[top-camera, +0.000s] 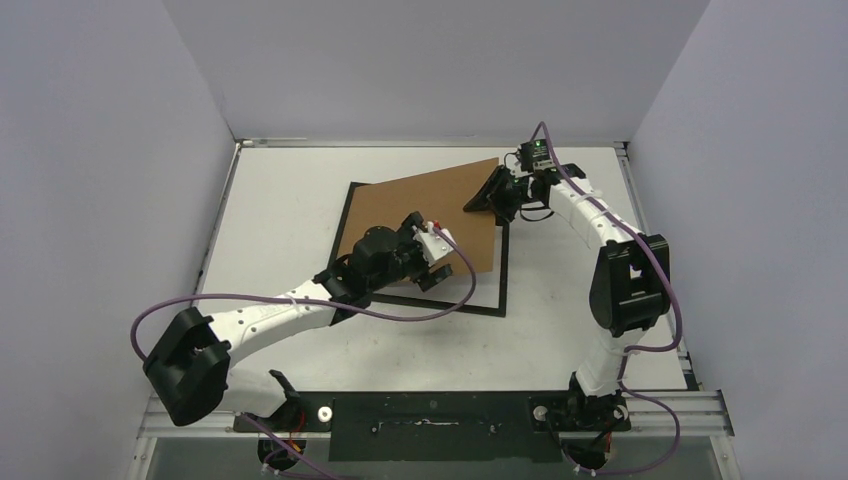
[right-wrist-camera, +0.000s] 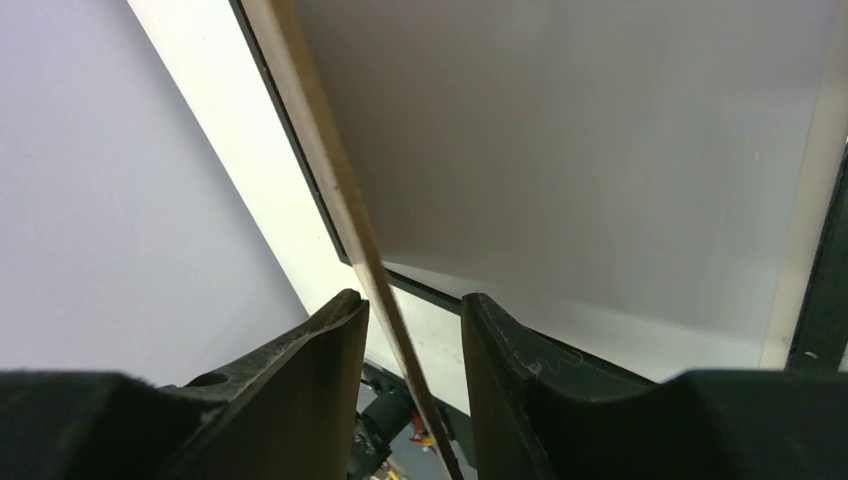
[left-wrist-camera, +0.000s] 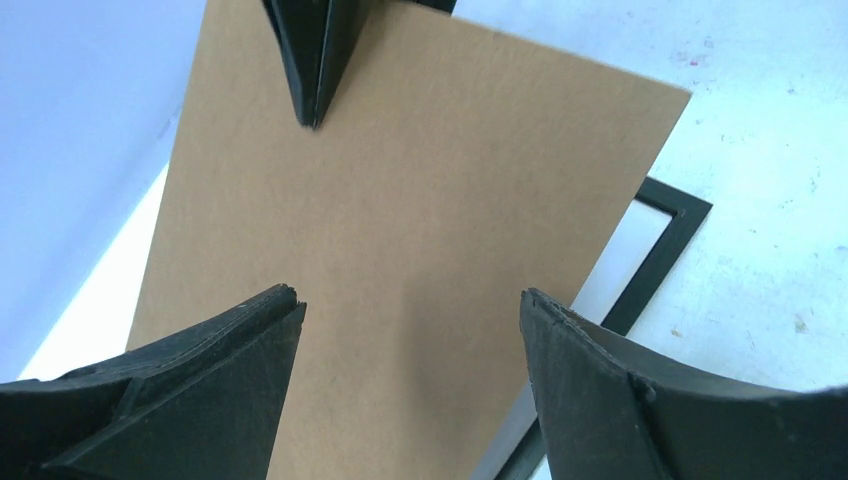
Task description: Put the photo into the frame
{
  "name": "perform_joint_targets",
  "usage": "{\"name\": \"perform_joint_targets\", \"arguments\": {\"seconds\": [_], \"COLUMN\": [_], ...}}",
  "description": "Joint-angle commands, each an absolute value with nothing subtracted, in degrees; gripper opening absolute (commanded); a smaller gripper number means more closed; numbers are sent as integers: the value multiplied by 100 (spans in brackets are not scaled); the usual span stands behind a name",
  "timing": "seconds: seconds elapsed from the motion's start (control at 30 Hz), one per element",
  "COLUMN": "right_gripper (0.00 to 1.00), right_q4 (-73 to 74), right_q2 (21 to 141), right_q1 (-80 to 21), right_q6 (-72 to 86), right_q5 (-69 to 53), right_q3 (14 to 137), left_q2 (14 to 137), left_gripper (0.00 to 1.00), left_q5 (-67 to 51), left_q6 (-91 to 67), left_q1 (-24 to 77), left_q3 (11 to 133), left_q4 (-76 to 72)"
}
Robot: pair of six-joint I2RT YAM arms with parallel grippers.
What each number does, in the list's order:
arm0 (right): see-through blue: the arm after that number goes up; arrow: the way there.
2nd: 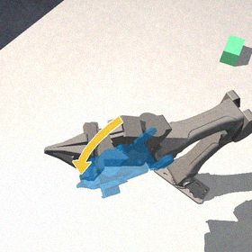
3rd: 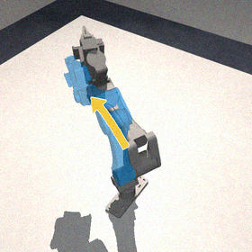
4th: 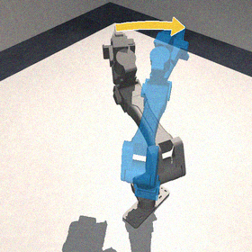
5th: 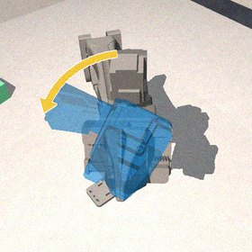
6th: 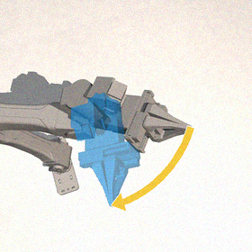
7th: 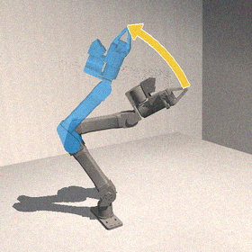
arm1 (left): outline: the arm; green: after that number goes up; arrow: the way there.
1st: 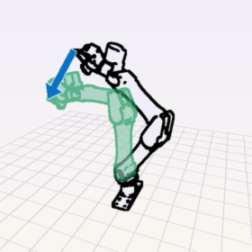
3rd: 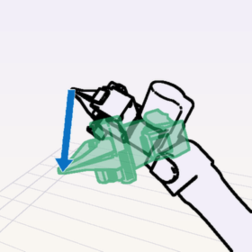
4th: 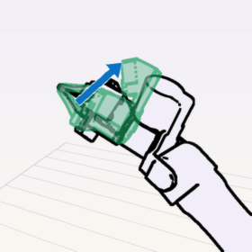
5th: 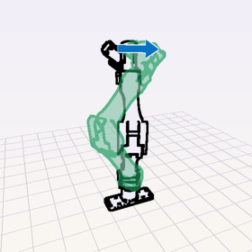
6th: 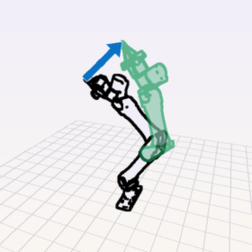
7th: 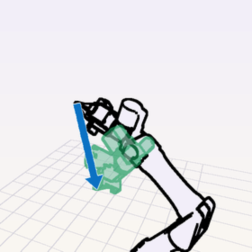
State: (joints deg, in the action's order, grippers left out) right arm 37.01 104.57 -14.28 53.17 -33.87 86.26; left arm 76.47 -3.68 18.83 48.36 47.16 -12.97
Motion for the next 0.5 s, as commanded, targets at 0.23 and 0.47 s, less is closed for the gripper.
{"name": "perform_joint_targets", "arguments": {"seconds": [0.23,0.47], "right_gripper": [37,37], "right_q4": [3536,3499], "right_q2": [10421,10430], "right_q1": [-1425,-1437], "right_q6": [6213,6468], "right_q5": [-3620,-3678], "right_q3": [9031,8995], "left_q2": [7568,7787], "left_gripper": [78,72], "left_q5": [-414,122], "left_q6": [2520,2795], "left_q1": [5396,5586], "left_q3": [4435,4278], "left_q4": [-1877,-2258]}}
